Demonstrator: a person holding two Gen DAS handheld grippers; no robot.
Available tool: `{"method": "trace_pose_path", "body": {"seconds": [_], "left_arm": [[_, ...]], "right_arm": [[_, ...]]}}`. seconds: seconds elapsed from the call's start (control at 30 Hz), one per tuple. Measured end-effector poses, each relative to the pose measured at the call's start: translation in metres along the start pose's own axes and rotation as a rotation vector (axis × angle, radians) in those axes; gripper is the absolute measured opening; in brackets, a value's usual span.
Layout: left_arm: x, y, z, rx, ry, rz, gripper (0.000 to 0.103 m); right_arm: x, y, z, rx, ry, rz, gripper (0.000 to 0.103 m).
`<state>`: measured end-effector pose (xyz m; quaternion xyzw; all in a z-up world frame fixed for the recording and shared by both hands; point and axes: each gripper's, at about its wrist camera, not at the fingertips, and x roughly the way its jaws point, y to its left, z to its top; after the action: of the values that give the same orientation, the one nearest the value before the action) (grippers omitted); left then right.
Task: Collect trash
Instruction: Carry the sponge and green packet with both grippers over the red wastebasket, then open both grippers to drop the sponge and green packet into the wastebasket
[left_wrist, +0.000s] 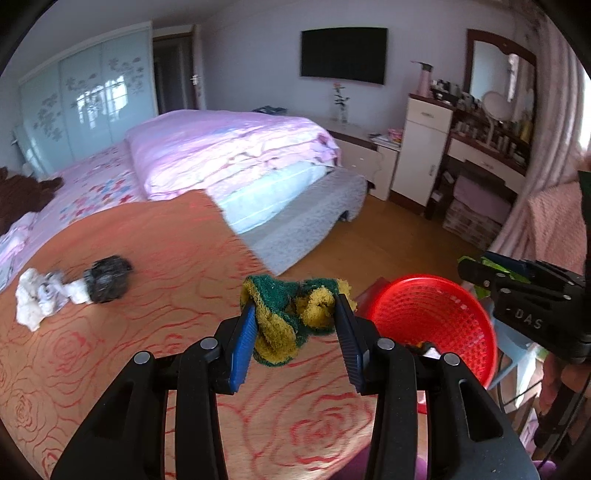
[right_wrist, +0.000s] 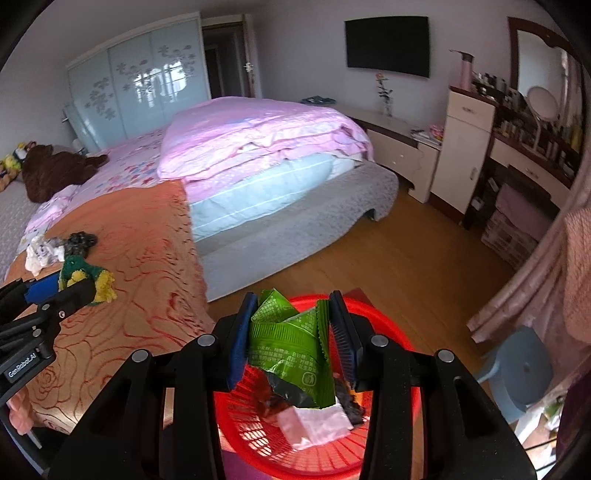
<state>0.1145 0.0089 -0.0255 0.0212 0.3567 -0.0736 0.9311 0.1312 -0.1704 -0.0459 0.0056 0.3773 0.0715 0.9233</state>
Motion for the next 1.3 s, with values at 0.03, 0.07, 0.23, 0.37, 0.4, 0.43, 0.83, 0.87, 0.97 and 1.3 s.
{"method": "trace_pose_path", "body": {"seconds": [0.03, 0.07, 0.23, 0.37, 0.4, 0.43, 0.83, 0.87, 0.97, 1.3], "left_arm": [[0.001, -0.004, 0.000, 0.008, 0.002, -0.010, 0.040], [0.003, -0.009, 0.001, 0.017, 0.005, -0.023, 0.040], [0.019, -0.039, -0.001, 0.068, 0.046, -0.074, 0.040], [0.033, -0.059, -0.003, 0.104, 0.082, -0.109, 0.040], [0.035, -0.061, -0.004, 0.108, 0.087, -0.115, 0.040], [0.038, -0.065, -0.005, 0.110, 0.095, -0.125, 0.040], [0.067, -0.085, -0.021, 0.124, 0.168, -0.188, 0.042], [0.068, -0.085, -0.021, 0.124, 0.170, -0.188, 0.042], [0.068, -0.085, -0.022, 0.121, 0.167, -0.190, 0.046], [0.059, -0.077, -0.023, 0.096, 0.144, -0.189, 0.069]], "right_arm": [[0.000, -0.005, -0.002, 0.011, 0.004, -0.005, 0.039], [0.002, -0.010, -0.004, 0.021, 0.009, -0.009, 0.040], [0.006, -0.030, -0.014, 0.076, 0.027, -0.032, 0.040], [0.009, -0.046, -0.021, 0.113, 0.035, -0.056, 0.040], [0.010, -0.048, -0.023, 0.118, 0.036, -0.062, 0.040], [0.010, -0.049, -0.023, 0.121, 0.038, -0.065, 0.040], [0.026, -0.060, -0.034, 0.153, 0.088, -0.058, 0.040], [0.028, -0.060, -0.035, 0.153, 0.092, -0.057, 0.040], [0.029, -0.060, -0.035, 0.154, 0.099, -0.055, 0.041], [0.033, -0.060, -0.037, 0.173, 0.113, -0.047, 0.060]]}}
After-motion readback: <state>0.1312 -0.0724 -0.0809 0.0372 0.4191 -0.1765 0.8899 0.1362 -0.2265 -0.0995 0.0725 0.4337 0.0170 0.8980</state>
